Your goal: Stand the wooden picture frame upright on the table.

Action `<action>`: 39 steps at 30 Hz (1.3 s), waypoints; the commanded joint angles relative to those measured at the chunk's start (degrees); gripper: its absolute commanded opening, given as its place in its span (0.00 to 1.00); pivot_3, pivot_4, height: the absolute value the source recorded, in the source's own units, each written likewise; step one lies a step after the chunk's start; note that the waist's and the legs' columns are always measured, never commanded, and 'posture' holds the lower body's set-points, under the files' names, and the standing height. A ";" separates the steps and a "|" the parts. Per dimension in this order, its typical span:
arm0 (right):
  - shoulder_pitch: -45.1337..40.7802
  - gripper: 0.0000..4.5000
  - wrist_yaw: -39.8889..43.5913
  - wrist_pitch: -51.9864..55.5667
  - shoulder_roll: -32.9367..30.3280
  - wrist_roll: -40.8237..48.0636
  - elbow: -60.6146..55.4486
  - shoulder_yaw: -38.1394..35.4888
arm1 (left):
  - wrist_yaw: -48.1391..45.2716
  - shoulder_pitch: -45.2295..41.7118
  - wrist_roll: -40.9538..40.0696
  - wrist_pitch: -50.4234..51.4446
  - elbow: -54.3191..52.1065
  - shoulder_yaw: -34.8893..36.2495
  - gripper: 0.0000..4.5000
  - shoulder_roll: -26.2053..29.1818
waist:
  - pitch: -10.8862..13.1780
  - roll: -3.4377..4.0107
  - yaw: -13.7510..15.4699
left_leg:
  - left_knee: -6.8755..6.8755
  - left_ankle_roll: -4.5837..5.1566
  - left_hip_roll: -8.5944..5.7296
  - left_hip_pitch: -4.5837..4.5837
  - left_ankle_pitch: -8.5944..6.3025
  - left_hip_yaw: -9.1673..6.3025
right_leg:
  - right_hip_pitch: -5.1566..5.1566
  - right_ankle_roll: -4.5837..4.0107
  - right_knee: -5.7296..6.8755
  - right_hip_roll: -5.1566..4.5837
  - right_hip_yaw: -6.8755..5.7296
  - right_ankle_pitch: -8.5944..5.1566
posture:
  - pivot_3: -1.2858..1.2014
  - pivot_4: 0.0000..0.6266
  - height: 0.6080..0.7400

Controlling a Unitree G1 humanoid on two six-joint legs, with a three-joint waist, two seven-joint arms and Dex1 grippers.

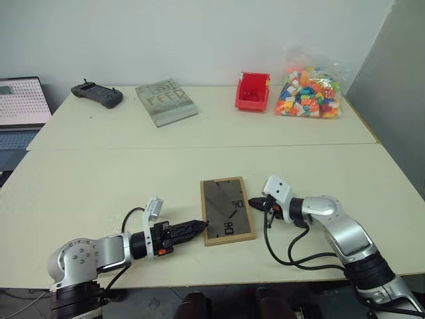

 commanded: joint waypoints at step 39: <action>-27.75 0.39 13.81 16.47 -0.79 27.31 8.98 -16.74 | -4.41 -18.63 0.38 -14.03 -3.83 -4.05 0.29 11.49 | 0.20 -0.12 -1.20 | -0.13 -0.03 0.05 -0.20 0.02 -0.01 | -0.16 -0.03 -0.15 0.08 0.02 -0.03 | 0.52 0.24 1.00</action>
